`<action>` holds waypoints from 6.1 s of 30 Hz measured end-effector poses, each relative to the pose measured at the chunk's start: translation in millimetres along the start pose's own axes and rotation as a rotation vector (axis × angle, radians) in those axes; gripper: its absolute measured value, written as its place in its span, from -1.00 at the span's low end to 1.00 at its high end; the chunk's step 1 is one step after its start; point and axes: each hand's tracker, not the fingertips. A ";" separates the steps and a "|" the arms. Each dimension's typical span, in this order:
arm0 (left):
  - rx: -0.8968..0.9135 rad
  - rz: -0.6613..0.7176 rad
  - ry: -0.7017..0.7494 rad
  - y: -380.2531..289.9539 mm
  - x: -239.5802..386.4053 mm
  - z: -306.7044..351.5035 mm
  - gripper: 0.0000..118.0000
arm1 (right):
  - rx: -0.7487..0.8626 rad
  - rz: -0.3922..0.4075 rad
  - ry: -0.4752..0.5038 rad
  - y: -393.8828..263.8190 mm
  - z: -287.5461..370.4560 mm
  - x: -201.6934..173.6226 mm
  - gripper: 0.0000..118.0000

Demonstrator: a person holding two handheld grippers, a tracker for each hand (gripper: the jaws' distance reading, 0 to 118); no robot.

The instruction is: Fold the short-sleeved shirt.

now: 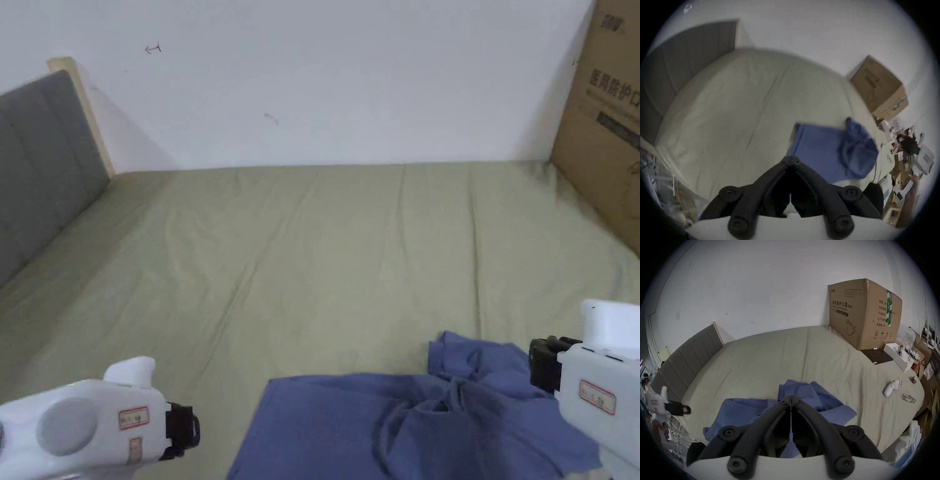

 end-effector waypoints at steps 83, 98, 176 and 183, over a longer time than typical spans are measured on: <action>0.517 -0.144 -0.223 216.9 82.1 177.5 -0.83 | 0.133 -0.111 0.161 313.1 92.5 118.3 -0.82; 0.599 -0.194 -0.165 351.7 158.9 54.0 -0.83 | 0.233 -0.184 0.012 372.8 -65.6 147.9 -0.82; -0.088 -0.200 -0.015 235.7 61.8 -210.2 0.96 | -0.222 -0.039 -0.038 4.7 -110.8 87.5 -1.00; -0.110 -0.213 0.111 251.4 44.4 -279.0 0.90 | -0.289 -0.033 -0.048 -6.7 -135.3 101.3 -1.00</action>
